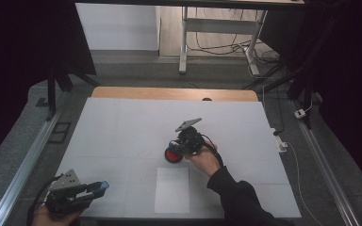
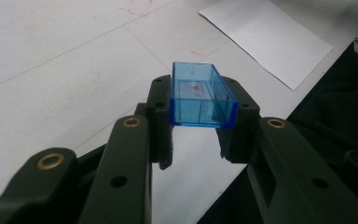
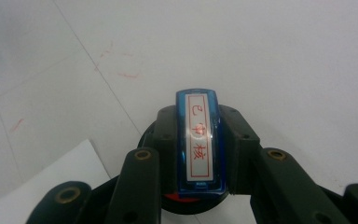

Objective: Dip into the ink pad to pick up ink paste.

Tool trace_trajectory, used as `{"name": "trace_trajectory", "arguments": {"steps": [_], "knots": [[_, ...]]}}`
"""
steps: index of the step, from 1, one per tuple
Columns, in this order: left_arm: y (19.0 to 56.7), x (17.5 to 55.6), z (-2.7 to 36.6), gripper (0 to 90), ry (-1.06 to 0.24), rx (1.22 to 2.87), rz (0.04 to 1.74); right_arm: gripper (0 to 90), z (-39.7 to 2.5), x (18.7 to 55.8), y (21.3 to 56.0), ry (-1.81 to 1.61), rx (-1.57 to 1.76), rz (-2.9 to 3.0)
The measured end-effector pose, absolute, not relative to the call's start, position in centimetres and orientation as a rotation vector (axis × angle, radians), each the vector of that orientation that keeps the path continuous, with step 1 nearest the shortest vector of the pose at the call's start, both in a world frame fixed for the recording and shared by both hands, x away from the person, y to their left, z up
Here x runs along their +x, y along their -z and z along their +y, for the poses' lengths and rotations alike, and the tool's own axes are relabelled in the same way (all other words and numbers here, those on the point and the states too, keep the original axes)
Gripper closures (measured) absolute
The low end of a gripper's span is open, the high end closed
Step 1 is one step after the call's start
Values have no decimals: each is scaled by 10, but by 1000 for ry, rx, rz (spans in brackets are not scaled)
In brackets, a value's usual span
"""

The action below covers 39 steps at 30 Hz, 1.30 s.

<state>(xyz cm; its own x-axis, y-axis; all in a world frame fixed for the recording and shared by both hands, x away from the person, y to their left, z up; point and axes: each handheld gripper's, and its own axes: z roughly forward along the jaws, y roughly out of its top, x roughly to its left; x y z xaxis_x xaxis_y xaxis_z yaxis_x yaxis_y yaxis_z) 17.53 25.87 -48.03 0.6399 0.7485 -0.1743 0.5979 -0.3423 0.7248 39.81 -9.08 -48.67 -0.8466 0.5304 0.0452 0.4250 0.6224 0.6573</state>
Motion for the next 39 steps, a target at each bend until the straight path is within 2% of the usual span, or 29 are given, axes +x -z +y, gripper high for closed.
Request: {"name": "trace_trajectory", "arguments": {"steps": [25, 33, 39], "knots": [[480, 175, 260, 681, -235, 2057, 1040, 702, -89, 393, 486, -1007, 741, 2659], [480, 175, 260, 680, -234, 2056, 1040, 702, -95, 392, 468, -1109, 756, 2627], [480, 175, 260, 681, -235, 2057, 1039, 702, -89, 388, 471, -1090, 747, 2665]]}}
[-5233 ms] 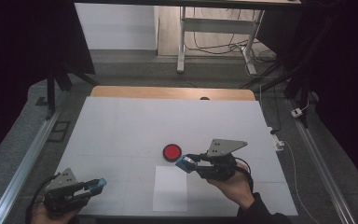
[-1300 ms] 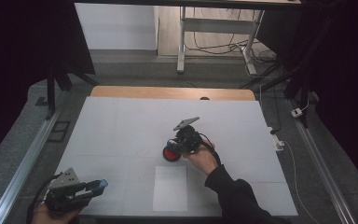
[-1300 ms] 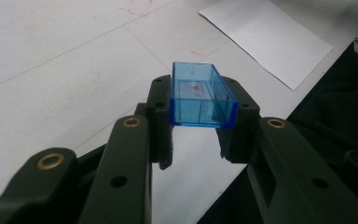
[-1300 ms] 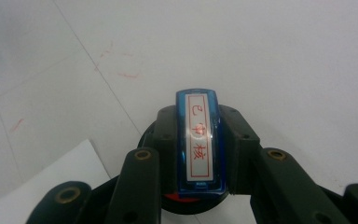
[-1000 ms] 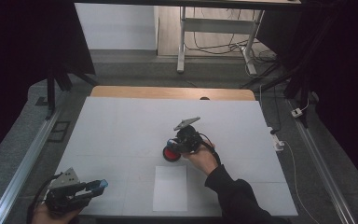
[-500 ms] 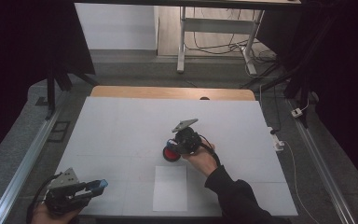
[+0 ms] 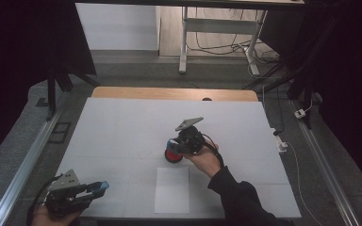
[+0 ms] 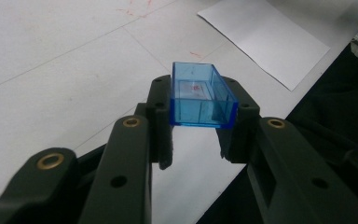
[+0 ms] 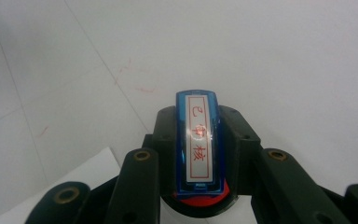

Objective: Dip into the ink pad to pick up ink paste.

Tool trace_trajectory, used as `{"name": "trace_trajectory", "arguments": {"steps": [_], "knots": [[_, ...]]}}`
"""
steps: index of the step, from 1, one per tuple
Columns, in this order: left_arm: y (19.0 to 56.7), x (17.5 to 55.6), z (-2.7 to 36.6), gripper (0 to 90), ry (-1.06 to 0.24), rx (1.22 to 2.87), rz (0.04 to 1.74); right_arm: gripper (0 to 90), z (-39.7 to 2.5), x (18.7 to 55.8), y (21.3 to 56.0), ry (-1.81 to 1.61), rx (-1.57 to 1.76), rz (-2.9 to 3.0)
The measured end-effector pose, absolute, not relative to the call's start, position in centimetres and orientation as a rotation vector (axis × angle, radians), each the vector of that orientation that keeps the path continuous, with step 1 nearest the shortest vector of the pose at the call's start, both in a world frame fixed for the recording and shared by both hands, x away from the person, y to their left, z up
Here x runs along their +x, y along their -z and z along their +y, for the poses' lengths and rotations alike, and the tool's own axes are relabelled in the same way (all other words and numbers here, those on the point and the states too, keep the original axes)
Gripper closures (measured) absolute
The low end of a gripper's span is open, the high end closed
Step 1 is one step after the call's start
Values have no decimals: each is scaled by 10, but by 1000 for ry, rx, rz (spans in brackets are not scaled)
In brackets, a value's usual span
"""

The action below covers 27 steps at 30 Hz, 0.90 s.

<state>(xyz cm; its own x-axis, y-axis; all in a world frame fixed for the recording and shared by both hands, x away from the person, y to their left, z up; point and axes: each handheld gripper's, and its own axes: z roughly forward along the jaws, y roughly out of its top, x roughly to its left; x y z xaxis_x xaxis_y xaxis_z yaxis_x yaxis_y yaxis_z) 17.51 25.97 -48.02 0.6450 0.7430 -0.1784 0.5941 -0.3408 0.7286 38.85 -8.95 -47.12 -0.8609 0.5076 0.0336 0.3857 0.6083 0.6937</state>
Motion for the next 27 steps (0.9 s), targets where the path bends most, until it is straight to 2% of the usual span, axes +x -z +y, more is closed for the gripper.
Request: {"name": "trace_trajectory", "arguments": {"steps": [27], "knots": [[480, 175, 259, 680, -236, 2061, 1040, 706, -82, 386, 487, -1003, 726, 2684]]}}
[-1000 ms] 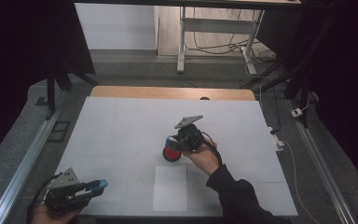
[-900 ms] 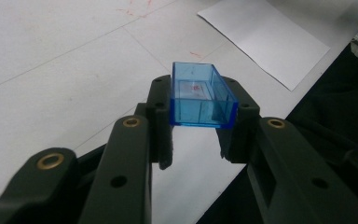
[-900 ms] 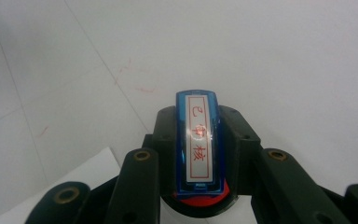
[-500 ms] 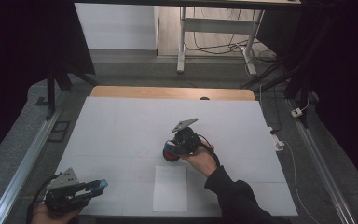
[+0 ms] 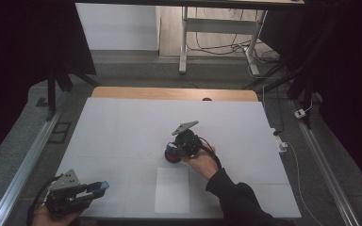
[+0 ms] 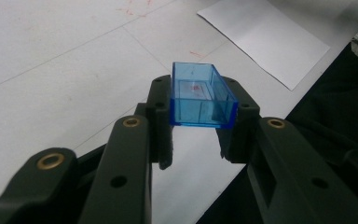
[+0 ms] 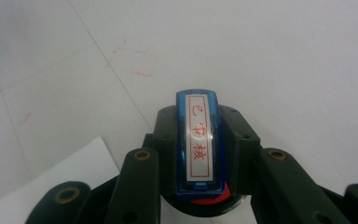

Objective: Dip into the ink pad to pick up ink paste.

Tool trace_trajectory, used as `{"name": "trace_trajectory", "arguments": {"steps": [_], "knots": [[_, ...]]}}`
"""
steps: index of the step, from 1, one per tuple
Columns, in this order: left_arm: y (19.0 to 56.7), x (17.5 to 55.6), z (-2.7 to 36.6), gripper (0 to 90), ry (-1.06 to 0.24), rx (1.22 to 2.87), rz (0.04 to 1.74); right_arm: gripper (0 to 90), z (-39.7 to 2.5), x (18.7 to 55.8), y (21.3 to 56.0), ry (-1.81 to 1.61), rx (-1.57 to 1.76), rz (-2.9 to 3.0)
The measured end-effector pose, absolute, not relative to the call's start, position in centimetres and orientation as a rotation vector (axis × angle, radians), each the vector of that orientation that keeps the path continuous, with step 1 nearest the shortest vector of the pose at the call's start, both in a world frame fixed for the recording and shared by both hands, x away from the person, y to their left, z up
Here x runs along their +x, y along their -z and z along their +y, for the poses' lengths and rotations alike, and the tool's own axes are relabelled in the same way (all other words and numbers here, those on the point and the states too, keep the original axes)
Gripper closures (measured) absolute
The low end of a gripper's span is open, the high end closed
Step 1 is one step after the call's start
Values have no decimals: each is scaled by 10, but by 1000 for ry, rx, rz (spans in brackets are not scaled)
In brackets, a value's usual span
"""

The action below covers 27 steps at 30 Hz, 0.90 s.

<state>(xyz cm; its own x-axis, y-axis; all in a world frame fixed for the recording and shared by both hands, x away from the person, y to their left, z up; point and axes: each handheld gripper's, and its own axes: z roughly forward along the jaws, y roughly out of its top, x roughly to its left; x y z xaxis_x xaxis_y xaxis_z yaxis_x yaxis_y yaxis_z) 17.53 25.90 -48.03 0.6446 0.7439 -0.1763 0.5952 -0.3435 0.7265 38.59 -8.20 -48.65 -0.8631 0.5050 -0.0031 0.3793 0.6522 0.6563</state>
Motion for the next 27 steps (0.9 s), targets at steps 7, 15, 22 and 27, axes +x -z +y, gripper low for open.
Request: {"name": "trace_trajectory", "arguments": {"steps": [7, 15, 22, 27], "knots": [[480, 175, 259, 681, -237, 2064, 1040, 706, -74, 377, 486, -922, 652, 2654], [480, 175, 259, 681, -235, 2065, 1039, 707, -86, 388, 490, -1050, 752, 2688], [481, 176, 259, 681, -238, 2066, 1039, 707, -91, 393, 492, -1111, 798, 2700], [481, 176, 258, 680, -237, 2066, 1040, 707, -84, 385, 490, -1038, 727, 2674]]}}
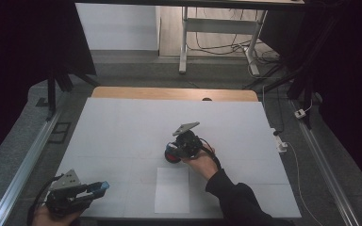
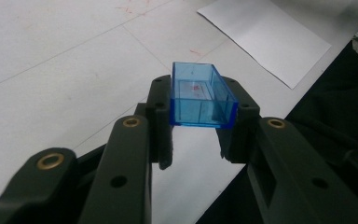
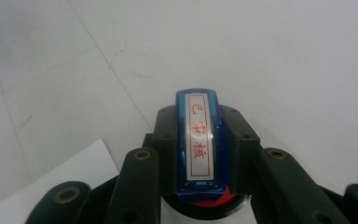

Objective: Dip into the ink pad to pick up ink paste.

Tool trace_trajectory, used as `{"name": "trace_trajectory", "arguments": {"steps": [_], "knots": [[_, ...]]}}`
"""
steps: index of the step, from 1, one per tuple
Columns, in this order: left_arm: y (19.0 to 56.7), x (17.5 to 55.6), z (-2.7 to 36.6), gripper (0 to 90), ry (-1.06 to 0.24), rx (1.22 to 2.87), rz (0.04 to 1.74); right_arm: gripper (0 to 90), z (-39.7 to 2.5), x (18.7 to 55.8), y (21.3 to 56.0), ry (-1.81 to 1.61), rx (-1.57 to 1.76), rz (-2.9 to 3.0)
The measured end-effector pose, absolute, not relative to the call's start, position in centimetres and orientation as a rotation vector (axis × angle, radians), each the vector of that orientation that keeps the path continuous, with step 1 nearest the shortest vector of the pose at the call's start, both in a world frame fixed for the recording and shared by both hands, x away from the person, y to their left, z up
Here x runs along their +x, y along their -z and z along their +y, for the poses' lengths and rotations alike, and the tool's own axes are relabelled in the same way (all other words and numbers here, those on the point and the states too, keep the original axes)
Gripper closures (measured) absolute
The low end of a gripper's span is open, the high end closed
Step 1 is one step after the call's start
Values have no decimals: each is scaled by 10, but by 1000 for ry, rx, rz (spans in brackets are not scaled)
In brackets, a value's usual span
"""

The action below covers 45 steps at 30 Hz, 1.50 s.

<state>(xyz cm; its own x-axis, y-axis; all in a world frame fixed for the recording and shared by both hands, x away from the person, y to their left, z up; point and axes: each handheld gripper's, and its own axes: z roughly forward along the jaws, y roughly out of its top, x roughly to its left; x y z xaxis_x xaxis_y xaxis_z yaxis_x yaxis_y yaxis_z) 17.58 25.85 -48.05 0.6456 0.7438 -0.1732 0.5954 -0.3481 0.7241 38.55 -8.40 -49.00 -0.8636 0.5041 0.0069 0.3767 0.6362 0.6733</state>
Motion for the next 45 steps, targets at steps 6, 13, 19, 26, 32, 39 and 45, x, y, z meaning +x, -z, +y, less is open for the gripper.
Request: {"name": "trace_trajectory", "arguments": {"steps": [6, 13, 19, 26, 32, 39, 45], "knots": [[481, 176, 260, 680, -223, 2059, 1042, 706, -81, 383, 490, -1008, 703, 2666], [481, 177, 261, 679, -211, 2046, 1046, 706, -88, 389, 492, -1086, 752, 2686], [481, 178, 261, 679, -201, 2050, 1044, 706, -92, 393, 494, -1136, 794, 2692], [481, 178, 261, 680, -207, 2047, 1050, 704, -88, 389, 493, -1100, 761, 2676], [481, 177, 261, 680, -212, 2052, 1049, 701, -83, 384, 490, -1040, 714, 2664], [481, 177, 260, 680, -216, 2054, 1048, 700, -82, 383, 489, -1016, 693, 2660], [481, 177, 260, 679, -218, 2054, 1048, 700, -85, 383, 489, -1068, 722, 2663]]}}
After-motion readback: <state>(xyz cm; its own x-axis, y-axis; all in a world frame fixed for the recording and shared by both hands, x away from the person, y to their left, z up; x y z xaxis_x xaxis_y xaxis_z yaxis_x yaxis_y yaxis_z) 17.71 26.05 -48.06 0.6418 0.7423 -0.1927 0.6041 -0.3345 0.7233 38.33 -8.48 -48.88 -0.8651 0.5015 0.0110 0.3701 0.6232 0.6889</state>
